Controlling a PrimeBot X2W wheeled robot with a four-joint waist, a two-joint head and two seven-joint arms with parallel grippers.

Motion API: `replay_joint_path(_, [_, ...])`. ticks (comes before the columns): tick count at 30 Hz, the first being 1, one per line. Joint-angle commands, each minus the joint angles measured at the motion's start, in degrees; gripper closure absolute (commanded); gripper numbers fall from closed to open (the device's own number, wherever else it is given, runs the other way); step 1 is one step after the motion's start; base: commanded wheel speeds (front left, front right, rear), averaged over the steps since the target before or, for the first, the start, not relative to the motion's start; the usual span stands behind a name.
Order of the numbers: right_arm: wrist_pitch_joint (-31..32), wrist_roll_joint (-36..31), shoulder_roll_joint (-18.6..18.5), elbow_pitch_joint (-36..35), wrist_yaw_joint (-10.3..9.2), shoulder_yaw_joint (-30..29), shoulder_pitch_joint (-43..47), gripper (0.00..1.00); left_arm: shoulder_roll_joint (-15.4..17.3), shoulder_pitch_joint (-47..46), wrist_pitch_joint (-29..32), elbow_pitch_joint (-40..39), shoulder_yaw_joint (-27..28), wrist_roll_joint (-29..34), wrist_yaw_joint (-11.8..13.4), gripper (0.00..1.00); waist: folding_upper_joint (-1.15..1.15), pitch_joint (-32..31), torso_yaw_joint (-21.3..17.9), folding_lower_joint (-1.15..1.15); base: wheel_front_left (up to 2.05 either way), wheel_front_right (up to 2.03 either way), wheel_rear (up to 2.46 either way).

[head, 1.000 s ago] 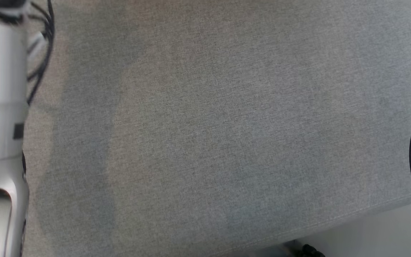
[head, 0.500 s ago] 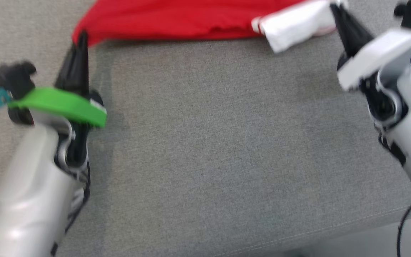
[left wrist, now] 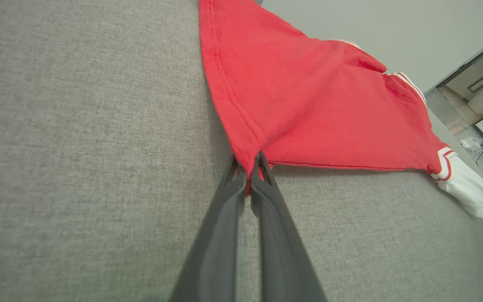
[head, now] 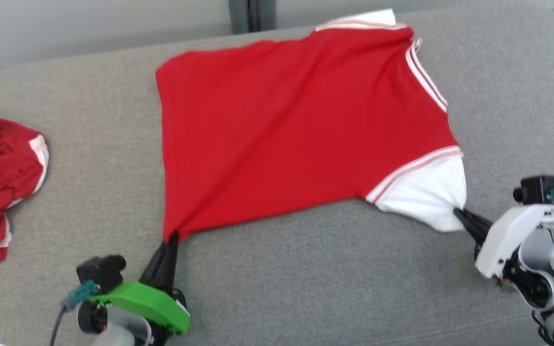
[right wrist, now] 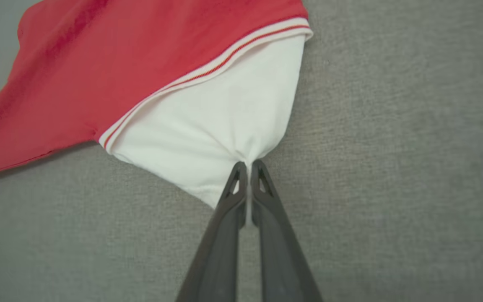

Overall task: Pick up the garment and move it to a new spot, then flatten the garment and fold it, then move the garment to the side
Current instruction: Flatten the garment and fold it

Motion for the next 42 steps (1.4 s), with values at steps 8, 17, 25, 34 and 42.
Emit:
replay_joint_path(8, [19.85,-8.20,2.01,-8.99,-0.02,-12.99,15.04,1.00,1.40,8.16,0.93,-2.57,-1.63,1.33,3.87,1.00,0.00,-9.04,2.64,0.00,0.00,0.00,0.00])
replay_joint_path(17, [38.93,-20.17,15.22,-28.95,-0.02,-29.55,27.69,1.00,4.59,12.45,7.27,-7.27,-3.47,2.03,7.80,1.00,0.00,-10.24,1.92,0.00,0.00,0.00,0.00])
replay_joint_path(25, [37.84,-26.81,19.65,-36.87,-0.02,-32.80,24.28,1.00,5.95,11.07,9.92,-10.15,-3.28,0.58,7.08,1.00,0.00,-9.06,1.60,0.00,0.00,0.00,0.00])
replay_joint_path(34, [29.36,-29.39,19.20,-32.75,-0.02,-29.05,15.17,1.00,1.89,1.54,12.96,-6.58,-3.22,-0.80,7.78,1.00,0.00,-7.21,2.52,0.00,0.00,0.00,0.00])
replay_joint_path(42, [23.21,-30.09,18.64,-24.85,-0.01,-26.35,6.87,1.00,-0.72,-6.17,14.99,-2.04,-4.08,1.33,10.80,1.00,0.00,-4.46,2.61,0.00,0.00,0.00,0.00])
